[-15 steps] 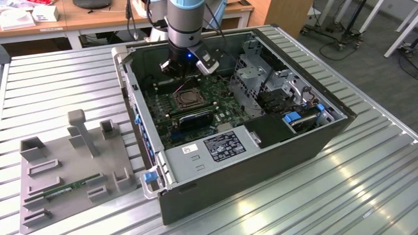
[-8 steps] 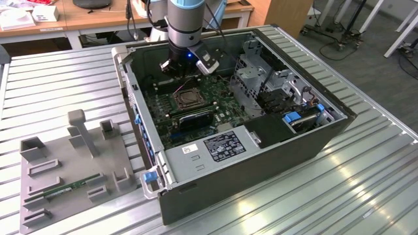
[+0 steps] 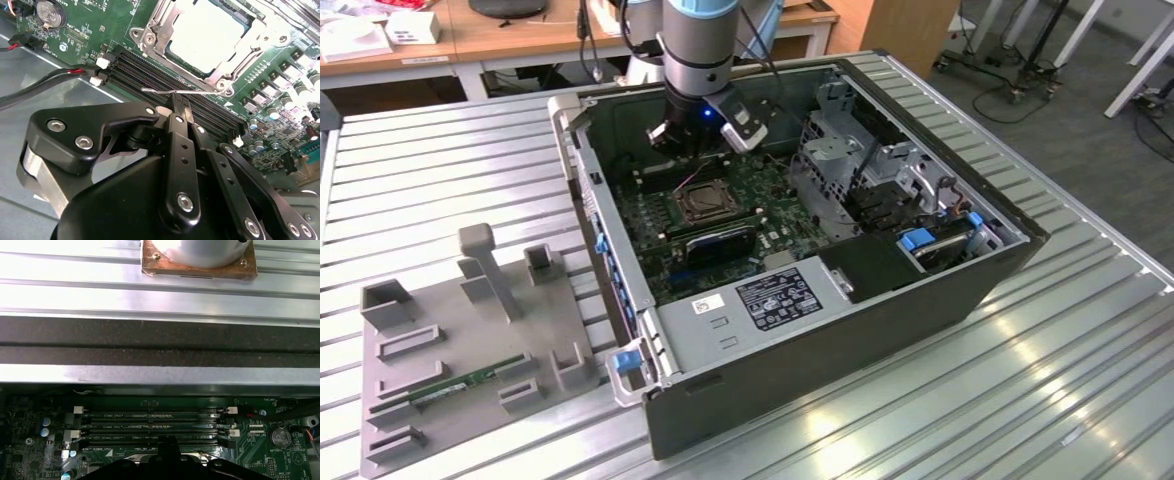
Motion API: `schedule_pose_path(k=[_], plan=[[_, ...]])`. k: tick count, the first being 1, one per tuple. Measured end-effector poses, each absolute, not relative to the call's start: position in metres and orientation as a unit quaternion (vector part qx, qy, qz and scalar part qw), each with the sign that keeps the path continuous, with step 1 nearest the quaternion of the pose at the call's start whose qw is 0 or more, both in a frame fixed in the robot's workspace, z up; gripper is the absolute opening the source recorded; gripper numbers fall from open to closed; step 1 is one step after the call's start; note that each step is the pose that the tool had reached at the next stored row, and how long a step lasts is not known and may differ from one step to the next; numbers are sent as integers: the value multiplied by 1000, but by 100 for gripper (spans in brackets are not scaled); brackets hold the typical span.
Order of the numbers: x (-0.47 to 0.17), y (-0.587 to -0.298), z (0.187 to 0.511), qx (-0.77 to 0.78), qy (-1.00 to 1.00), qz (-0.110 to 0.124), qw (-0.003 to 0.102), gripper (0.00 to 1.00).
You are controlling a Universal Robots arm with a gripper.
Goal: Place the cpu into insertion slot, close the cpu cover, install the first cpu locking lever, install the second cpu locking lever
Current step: 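Install the first cpu locking lever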
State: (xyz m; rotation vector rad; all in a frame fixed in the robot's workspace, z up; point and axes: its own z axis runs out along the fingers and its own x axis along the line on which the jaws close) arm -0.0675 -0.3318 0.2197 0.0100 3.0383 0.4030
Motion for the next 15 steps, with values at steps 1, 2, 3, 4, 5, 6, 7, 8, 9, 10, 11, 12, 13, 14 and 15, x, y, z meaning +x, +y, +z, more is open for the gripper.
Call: schedule_pose_path(k=[1, 2, 3, 4, 5, 6, 7, 8, 9, 10, 11, 12, 13, 14, 15], plan=[[-67, -332, 219, 3, 991, 131, 38, 11], [-66, -332, 219, 3, 991, 131, 38, 11], [-65, -332, 218, 3, 991, 131, 38, 11], [-64, -332, 218, 3, 991, 131, 38, 11], [-64, -332, 217, 3, 991, 131, 38, 11], [-64, -332, 217, 3, 991, 131, 38, 11], [-64, -332, 217, 3, 991, 131, 38, 11], [-64, -332, 217, 3, 991, 131, 37, 11], [-64, -332, 217, 3, 991, 131, 38, 11], [-64, -332, 217, 3, 991, 131, 38, 11], [-64, -332, 217, 3, 991, 131, 38, 11], [-64, -332, 217, 3, 991, 131, 38, 11], [-64, -332, 217, 3, 991, 131, 38, 11], [-64, -332, 216, 3, 991, 131, 38, 11], [-65, -332, 216, 3, 991, 131, 38, 11]])
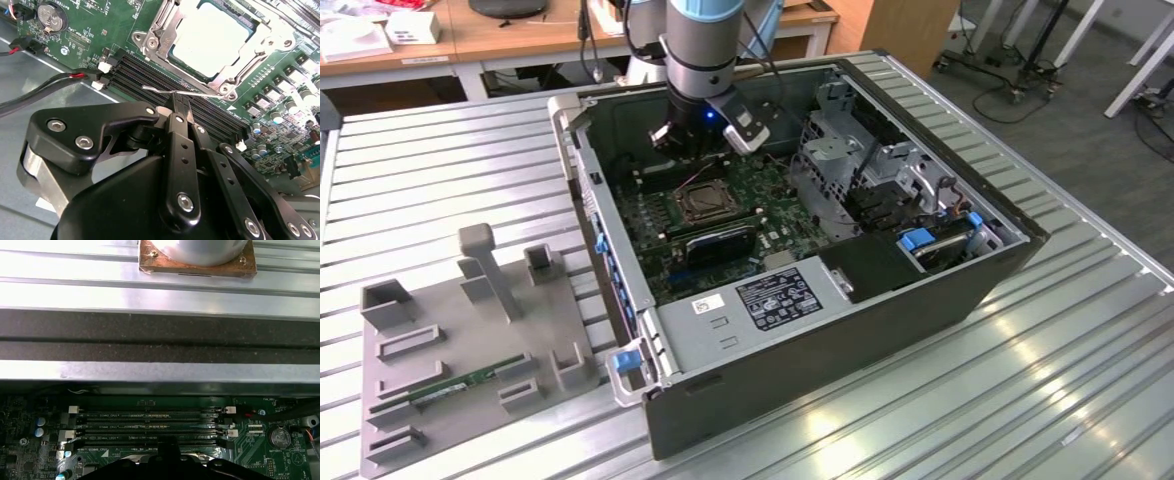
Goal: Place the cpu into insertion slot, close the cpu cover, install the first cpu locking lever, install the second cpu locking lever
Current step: 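Install the first cpu locking lever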
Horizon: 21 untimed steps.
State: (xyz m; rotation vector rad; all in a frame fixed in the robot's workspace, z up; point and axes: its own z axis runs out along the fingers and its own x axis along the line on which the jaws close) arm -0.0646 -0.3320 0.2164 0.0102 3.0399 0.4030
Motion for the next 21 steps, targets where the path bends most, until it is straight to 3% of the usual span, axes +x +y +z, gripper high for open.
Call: schedule_pose_path(k=[21], plan=[[-65, -331, 215, 3, 991, 132, 38, 11]])
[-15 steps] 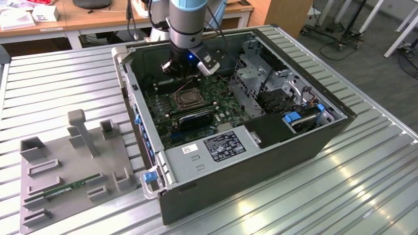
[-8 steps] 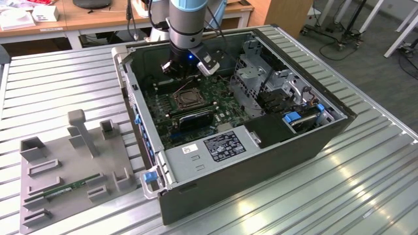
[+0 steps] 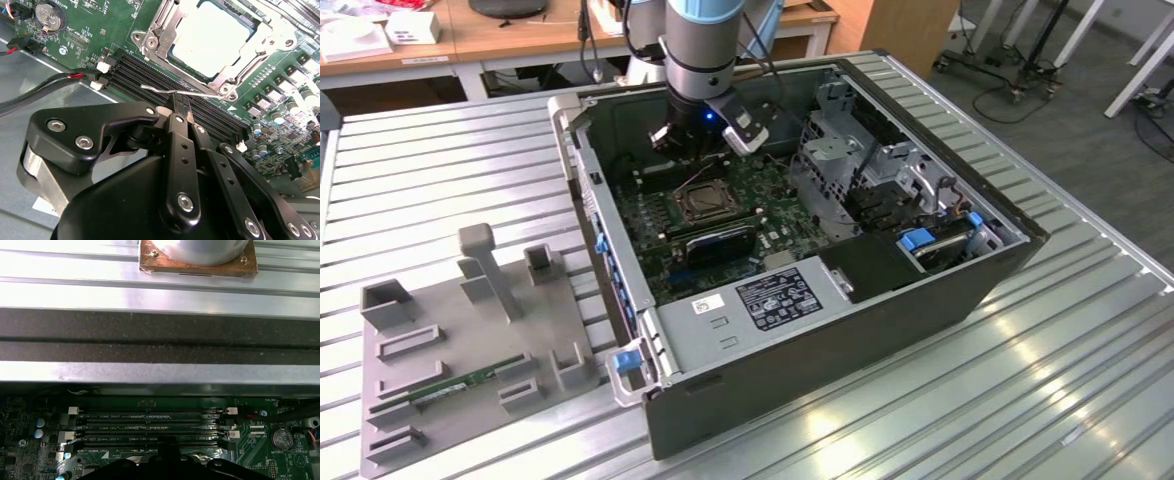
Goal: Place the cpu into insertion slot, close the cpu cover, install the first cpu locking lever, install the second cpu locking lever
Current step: 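Install the first cpu locking lever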
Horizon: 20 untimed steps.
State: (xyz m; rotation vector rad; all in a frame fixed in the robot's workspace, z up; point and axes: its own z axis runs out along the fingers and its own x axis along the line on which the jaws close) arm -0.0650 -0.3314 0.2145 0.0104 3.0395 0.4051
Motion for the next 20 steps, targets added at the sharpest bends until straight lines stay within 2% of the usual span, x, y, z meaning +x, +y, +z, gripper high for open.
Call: schedule_pose_path(k=[20], plan=[[-64, -334, 212, 3, 991, 132, 38, 11]])
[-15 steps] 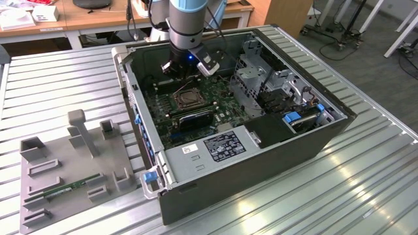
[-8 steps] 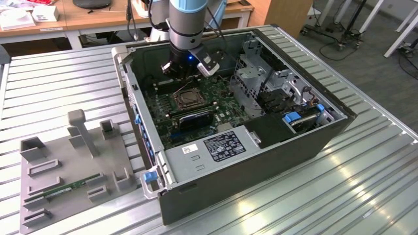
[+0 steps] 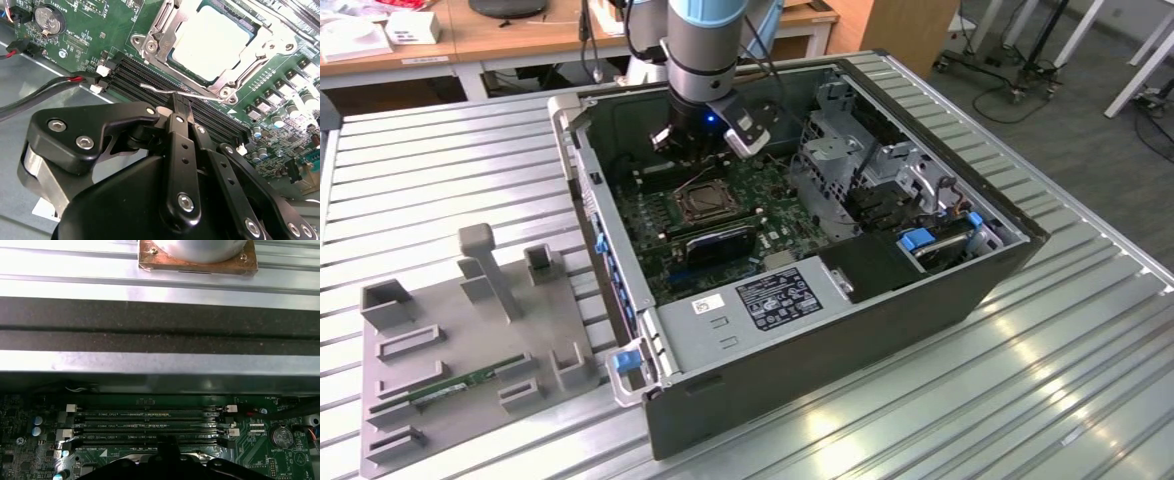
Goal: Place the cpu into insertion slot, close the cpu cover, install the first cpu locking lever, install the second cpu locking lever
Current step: 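Install the first cpu locking lever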
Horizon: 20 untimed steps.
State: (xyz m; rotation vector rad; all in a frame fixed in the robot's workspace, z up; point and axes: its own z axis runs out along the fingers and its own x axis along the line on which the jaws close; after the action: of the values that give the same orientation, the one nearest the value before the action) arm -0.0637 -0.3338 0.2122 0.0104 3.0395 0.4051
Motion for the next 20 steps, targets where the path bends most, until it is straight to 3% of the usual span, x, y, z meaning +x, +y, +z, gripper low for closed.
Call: schedule_pose_path(k=[20], plan=[[-63, -337, 206, 3, 991, 131, 38, 11]])
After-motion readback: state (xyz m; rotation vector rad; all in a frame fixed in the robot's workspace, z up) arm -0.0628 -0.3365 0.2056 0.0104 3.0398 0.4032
